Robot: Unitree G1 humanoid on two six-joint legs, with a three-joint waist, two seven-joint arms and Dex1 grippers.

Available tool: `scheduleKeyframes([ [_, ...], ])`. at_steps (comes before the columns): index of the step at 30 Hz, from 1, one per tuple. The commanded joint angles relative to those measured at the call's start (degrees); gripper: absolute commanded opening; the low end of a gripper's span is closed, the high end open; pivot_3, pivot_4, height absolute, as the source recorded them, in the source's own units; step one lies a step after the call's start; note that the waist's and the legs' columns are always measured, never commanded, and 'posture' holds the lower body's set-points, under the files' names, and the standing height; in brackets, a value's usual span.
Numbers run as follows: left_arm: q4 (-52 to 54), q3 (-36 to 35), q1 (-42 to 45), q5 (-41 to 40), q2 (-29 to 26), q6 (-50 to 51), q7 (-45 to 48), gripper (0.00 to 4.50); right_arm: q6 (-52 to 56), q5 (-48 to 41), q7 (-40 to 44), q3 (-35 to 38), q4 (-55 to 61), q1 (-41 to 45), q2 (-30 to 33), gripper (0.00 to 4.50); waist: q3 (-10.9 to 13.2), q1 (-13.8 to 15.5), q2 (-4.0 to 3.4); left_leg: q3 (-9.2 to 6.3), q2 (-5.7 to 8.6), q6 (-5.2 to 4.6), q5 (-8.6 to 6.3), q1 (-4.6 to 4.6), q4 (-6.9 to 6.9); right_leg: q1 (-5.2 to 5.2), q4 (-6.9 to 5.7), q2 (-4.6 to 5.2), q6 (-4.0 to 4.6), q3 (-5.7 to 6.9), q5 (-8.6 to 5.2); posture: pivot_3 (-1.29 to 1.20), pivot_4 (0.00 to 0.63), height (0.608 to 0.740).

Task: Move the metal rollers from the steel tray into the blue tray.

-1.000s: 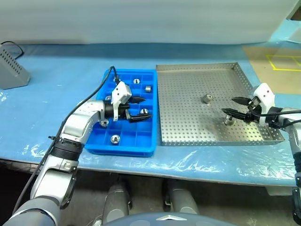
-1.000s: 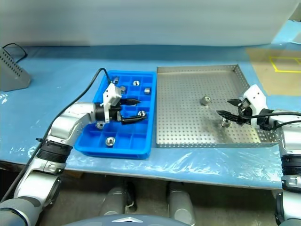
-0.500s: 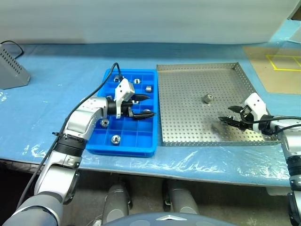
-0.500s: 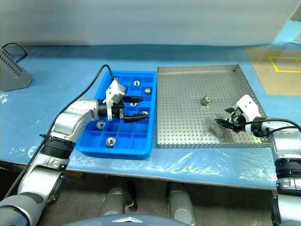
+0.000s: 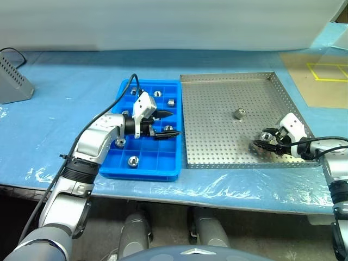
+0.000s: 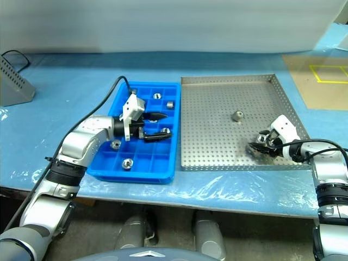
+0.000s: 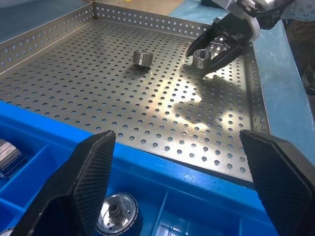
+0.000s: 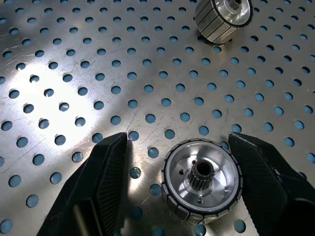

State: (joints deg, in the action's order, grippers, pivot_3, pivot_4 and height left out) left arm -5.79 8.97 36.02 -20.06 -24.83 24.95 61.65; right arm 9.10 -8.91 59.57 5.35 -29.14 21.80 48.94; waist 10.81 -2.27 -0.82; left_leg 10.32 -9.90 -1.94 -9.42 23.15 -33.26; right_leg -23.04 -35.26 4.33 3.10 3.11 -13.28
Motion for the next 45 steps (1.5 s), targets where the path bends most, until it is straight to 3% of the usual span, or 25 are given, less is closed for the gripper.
scheduleKeyframes([
  [1,0.6,-1.4,0.4,-0.5,-1.1,-1.1,0.8,4.28,-1.4,0.7,-1.1,0.2,-0.2,0.5,-0.1,2.16,0.0,0.0,0.0,0.0,0.0,0.0,0.0,0.0,0.0,0.0,0.0,0.0,0.0,0.0,0.0,-0.34,0.15,0.74],
  [2,0.3,-1.4,0.4,-0.5,-1.1,-1.3,1.0,4.28,-1.3,0.7,-1.1,0.1,-0.4,0.6,-0.2,1.8,0.0,0.0,0.0,0.0,0.0,0.0,0.0,0.0,0.0,0.0,0.0,0.0,0.0,0.0,0.0,-0.34,0.15,0.74],
  [4,0.1,-1.3,0.5,-0.4,-1.2,-1.3,1.1,4.28,-1.4,0.2,-0.4,0.2,0.4,0.2,-0.4,1.68,0.0,0.0,0.0,0.0,0.0,0.0,0.0,-0.01,0.0,0.01,0.0,0.0,0.0,0.0,0.0,-0.34,0.15,0.74],
  [11,-0.3,-1.4,0.1,-0.2,-1.4,-1.7,0.8,4.28,-1.9,1.0,-1.6,-0.3,1.5,1.8,-1.0,1.68,0.0,-0.1,0.0,0.0,0.0,0.0,0.0,-0.03,-0.01,0.04,0.0,0.0,0.0,0.0,0.0,-0.34,0.15,0.74],
  [17,-0.3,-5.3,0.5,-1.2,-4.1,-0.4,-1.3,4.28,2.9,-2.7,0.4,-1.2,10.6,5.7,-3.9,1.68,0.0,-0.3,-0.01,0.0,-0.03,0.0,0.0,-0.03,-0.01,-0.03,-0.06,-0.02,0.0,0.0,0.0,-0.32,0.15,0.74],
  [26,5.9,-8.1,-5.9,-3.0,-11.2,1.5,2.1,4.28,8.8,-4.5,6.2,-11.8,23.1,11.9,-12.9,1.68,0.0,0.7,-0.02,0.0,-0.08,0.03,0.02,0.04,0.02,-0.1,-0.13,-0.02,0.01,0.02,-0.01,-0.22,0.15,0.74],
  [32,11.0,-8.9,-11.8,-4.0,-16.8,1.9,4.7,4.28,12.1,-5.5,14.3,-18.9,31.2,13.2,-12.7,1.68,0.0,2.7,-0.01,0.0,-0.13,0.15,0.07,0.03,0.12,-0.13,-0.13,-0.02,0.02,0.02,-0.01,-0.14,0.15,0.74],
  [39,17.4,-6.8,-19.0,-3.3,-19.5,1.1,6.2,4.28,10.7,-4.1,18.7,-23.0,28.5,14.2,-13.2,1.68,0.0,4.1,0.01,-0.02,-0.15,0.46,0.03,-0.1,0.15,-0.04,-0.18,0.02,0.03,0.01,-0.01,-0.07,0.15,0.74],
  [45,21.3,-6.3,-20.7,-4.1,-18.6,3.1,3.9,4.28,10.2,-4.6,18.8,-24.3,26.5,15.3,-16.5,1.68,0.0,4.6,0.01,-0.02,-0.2,0.56,0.09,-0.15,0.21,-0.09,-0.27,0.0,0.03,0.01,-0.01,-0.05,0.15,0.74],
])
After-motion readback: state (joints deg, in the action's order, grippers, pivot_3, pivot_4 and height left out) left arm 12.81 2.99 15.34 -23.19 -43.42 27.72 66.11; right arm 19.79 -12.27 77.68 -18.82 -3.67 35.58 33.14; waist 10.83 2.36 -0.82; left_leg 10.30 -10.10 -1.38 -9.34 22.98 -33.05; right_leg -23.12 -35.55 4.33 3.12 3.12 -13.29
